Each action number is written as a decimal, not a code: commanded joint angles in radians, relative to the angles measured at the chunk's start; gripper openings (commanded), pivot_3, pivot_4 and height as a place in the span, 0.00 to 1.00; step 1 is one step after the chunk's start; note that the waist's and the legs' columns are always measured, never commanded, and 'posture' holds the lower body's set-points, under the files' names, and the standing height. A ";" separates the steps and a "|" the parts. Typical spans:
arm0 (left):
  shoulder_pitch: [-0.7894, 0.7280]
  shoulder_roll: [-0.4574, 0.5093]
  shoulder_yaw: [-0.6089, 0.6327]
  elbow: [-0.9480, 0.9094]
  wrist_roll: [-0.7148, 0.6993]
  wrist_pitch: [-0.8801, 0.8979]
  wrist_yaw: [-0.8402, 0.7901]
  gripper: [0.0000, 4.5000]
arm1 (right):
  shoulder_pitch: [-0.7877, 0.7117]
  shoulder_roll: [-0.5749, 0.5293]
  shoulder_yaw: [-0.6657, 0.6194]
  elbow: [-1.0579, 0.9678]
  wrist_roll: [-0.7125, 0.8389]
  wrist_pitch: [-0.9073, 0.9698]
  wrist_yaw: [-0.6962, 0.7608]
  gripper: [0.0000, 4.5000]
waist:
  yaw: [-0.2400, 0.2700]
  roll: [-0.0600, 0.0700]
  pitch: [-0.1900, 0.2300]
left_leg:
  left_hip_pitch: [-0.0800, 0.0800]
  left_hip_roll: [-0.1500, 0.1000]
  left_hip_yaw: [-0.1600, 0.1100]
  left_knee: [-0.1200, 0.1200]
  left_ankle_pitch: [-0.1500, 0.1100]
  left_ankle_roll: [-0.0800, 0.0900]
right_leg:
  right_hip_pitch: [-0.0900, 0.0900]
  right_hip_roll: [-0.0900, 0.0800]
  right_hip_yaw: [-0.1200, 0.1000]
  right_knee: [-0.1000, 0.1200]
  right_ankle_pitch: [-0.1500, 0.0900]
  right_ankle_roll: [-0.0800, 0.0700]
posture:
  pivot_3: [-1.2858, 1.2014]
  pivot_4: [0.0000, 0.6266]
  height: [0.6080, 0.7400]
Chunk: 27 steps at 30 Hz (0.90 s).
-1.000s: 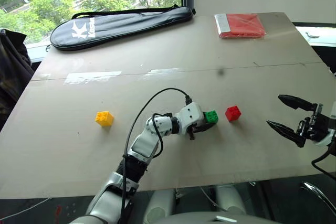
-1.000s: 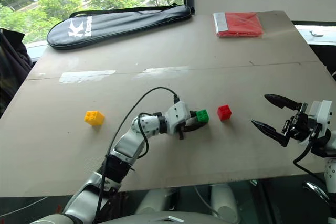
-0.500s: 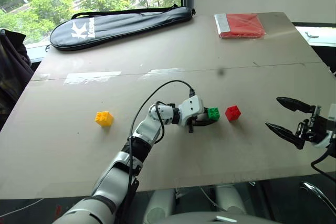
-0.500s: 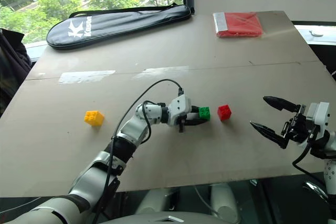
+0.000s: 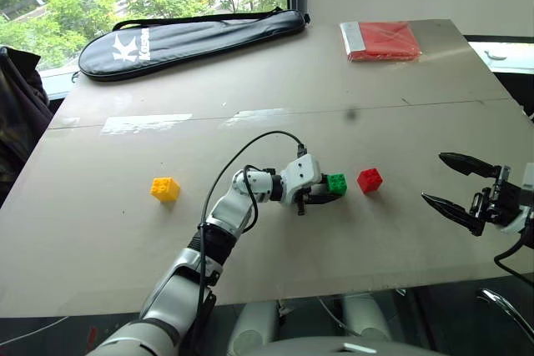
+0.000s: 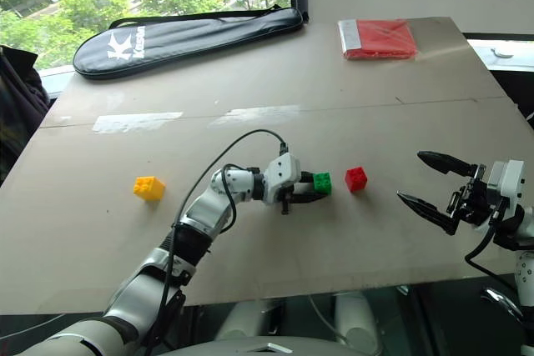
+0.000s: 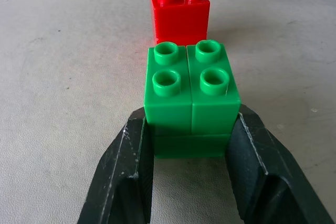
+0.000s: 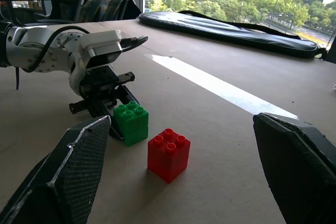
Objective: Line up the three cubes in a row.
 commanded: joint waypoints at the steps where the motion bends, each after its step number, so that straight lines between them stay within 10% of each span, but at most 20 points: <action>1: 0.009 0.005 0.002 0.008 0.011 0.020 0.008 0.29 | -0.009 -0.017 -0.011 -0.010 0.008 -0.003 0.005 1.00 | 0.000 0.000 0.000 | 0.000 0.000 0.000 0.000 0.000 0.000 | 0.000 0.000 0.000 0.000 0.000 0.000 | 0.52 0.24 0.94; 8: -0.005 0.003 0.005 0.036 0.013 0.024 0.016 0.97 | 0.002 -0.017 -0.015 -0.012 0.006 -0.007 0.010 1.00 | 0.000 0.000 0.000 | 0.000 0.000 0.000 0.000 0.000 0.000 | 0.000 0.000 0.000 0.000 0.000 0.000 | 0.52 0.24 0.94; 16: 0.034 0.030 0.021 -0.006 0.017 0.015 0.053 0.99 | 0.002 -0.016 -0.012 -0.011 0.007 -0.004 0.017 1.00 | -0.003 0.000 0.000 | 0.001 0.000 0.000 0.000 0.000 0.000 | 0.001 0.000 0.000 0.000 0.000 0.000 | 0.52 0.24 0.94; 27: 0.434 0.273 0.282 -0.801 -0.278 0.396 0.111 0.99 | -0.060 -0.021 0.053 -0.034 0.107 0.117 0.104 1.00 | -0.014 0.000 0.000 | 0.000 0.004 -0.004 -0.001 0.000 0.000 | -0.001 0.000 0.002 0.001 0.000 0.000 | 0.52 0.24 0.94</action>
